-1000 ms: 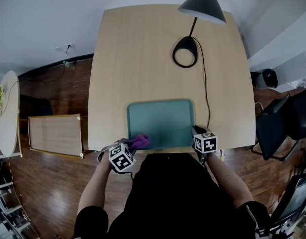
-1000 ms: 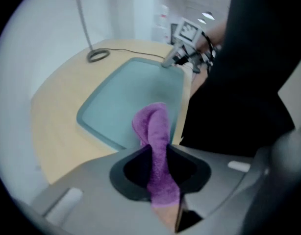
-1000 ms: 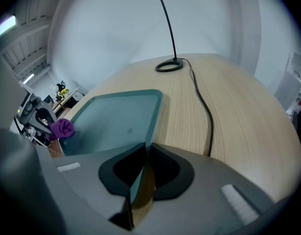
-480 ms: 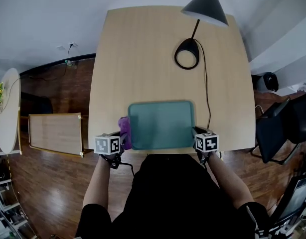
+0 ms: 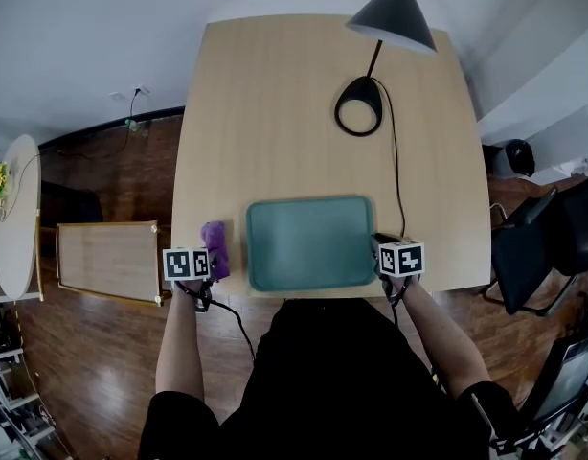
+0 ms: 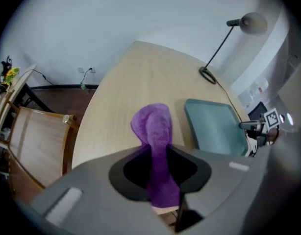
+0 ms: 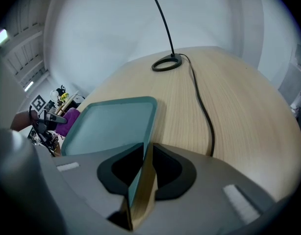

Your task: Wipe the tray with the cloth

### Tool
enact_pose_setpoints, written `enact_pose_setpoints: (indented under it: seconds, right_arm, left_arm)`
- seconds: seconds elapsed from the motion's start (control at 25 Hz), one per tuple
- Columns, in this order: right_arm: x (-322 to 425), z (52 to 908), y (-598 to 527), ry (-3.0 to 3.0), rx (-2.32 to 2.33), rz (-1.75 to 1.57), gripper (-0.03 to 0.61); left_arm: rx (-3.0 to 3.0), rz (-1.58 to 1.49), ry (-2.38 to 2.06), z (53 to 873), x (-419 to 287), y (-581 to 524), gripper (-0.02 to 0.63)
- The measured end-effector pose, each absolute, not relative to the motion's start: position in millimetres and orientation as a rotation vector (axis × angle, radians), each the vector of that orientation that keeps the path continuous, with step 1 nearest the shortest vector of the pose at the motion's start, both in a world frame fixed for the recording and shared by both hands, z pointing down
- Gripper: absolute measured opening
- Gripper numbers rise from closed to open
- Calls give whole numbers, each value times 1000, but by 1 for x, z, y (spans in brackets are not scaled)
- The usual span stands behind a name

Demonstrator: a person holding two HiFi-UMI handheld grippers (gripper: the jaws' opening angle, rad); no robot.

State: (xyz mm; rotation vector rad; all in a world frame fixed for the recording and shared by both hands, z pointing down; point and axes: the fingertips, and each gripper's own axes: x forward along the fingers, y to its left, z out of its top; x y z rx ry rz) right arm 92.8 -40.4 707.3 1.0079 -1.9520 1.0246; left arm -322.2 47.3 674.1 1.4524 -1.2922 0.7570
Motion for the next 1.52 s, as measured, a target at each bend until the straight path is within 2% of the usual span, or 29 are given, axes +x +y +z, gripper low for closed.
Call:
enact_pose_setpoints:
  seconds: [0.16,0.28,0.44,0.56,0.64,0.8,1.12,1.32,1.52]
  right_arm:
    - [98,706,-39,-1926,1047,1018,65]
    - [104,692,-47,-1944,1132,1021,73]
    - [125,661,-52,-1942,1292,1018,74]
    - [116,628,-63,-2025,1379,1046,74]
    - [104,599,-72,-2105,1431,1036,71]
    - [95,535,-75,-2257,1501,948,69]
    - [77,437,-36,-2626,1406,669,68]
    - [124,397,19,-2728,1422,406,61]
    - [159,385,62,-2712,1457,128,48]
  left_arm:
    - [1470,702,-1259,682,-318,47,139]
    - [1476,547,-1332,667,-322,40,221]
    - [1429,395,-1602,628,-365,39,222]
    - [1455,362,-1915,568,-411,35,213]
    - [1571,354,-1990,529,-409,15,195]
    - [1907,323,-1794,497,-316,-23,171]
    - [2158,269,-1653,450,-163,35,150]
    - [2288,254,-1704,416,-89,77,139]
    - [2374,253,-1766,393,-44,111,129]
